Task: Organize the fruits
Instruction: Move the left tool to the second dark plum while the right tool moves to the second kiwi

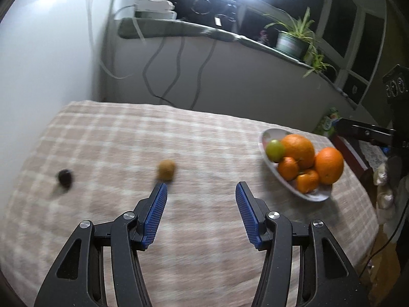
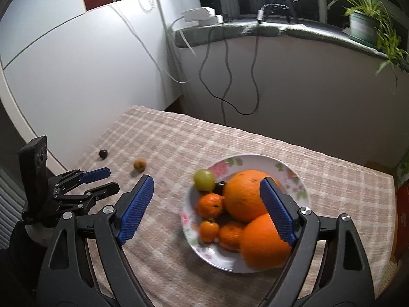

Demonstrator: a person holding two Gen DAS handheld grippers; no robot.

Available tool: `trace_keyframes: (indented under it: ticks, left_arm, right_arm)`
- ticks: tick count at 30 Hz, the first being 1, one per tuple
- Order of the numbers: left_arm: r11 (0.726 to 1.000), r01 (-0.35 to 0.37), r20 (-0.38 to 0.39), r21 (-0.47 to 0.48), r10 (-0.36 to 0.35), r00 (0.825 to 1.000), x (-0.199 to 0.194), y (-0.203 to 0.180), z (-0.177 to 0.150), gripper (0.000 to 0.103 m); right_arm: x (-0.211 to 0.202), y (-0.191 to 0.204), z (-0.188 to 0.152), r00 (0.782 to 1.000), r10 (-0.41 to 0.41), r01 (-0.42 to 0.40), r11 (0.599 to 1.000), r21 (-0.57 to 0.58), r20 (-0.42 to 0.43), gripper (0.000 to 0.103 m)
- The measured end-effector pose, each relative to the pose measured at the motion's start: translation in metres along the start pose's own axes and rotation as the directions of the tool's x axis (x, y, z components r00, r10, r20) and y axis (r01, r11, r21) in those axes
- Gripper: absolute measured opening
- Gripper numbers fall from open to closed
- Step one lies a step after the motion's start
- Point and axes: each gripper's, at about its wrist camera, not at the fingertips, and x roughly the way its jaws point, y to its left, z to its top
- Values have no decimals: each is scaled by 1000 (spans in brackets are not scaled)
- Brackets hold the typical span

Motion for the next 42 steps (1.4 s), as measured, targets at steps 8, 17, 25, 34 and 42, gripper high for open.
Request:
trace_keyframes:
  ticks: [8,17,25,34,42]
  left_arm:
    - [994,-90,5,-63,90,996,-17,50,-7,55]
    - [981,-162,10,-111,164,986,-21,89,-8,55]
    - [967,-218,-1,-129,220,975,-13,115,-5,55]
    - [967,-211,-26,-143,209,978,3,133,-1,52]
    - [970,-203,-45,-138,198,979,15,134,6,46]
  right_arm:
    - [24,44,5,998,68,-69,996,-50,-16,87]
    - [59,83,4,991,123,-126,990,-59,-57,87]
    - [95,108,3,985,142,-148,987,-56,-97,86]
    - [145,128,2,982,90,-108,988,-106,-167,60]
    - [174,136,-1,977,57,-82,990,-114,-206,51]
